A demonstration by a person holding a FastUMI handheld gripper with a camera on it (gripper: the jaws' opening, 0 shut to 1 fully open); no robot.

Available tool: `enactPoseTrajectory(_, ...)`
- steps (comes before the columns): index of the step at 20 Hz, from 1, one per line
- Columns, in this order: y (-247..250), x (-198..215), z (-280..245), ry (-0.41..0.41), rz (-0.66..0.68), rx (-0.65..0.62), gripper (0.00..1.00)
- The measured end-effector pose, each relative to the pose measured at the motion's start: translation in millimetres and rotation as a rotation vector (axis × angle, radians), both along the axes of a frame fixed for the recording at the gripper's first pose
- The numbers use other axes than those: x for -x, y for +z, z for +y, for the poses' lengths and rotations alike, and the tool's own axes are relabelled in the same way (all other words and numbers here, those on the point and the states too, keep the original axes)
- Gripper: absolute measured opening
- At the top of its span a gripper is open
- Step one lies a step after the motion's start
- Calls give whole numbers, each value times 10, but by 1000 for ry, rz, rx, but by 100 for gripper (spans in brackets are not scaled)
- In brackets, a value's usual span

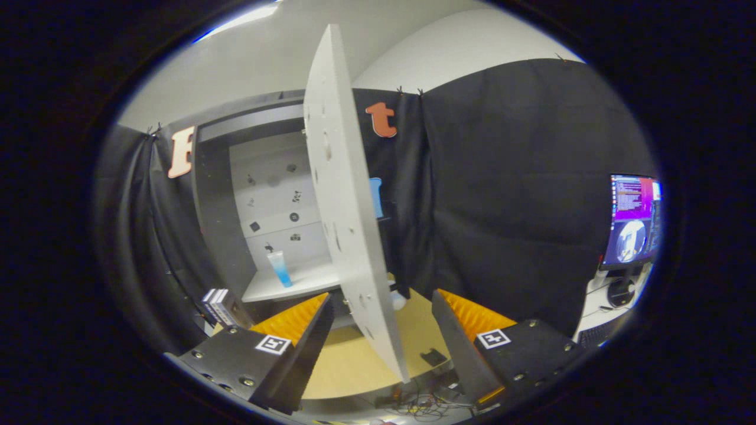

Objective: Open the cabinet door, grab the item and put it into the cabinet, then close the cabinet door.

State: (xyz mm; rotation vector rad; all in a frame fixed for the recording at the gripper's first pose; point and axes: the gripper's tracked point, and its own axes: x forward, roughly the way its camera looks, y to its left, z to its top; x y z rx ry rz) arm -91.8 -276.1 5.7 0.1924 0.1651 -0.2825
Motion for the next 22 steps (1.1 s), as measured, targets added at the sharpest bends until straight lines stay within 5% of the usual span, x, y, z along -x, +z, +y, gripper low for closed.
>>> enactPoseTrajectory(5,-51,-177,-451,-38,-7,14,99)
enactPoseTrajectory(12,-110,-387,-300,11,-7,70,98)
enactPoseTrajectory(22,-121,-440,633,276,-51,33,98)
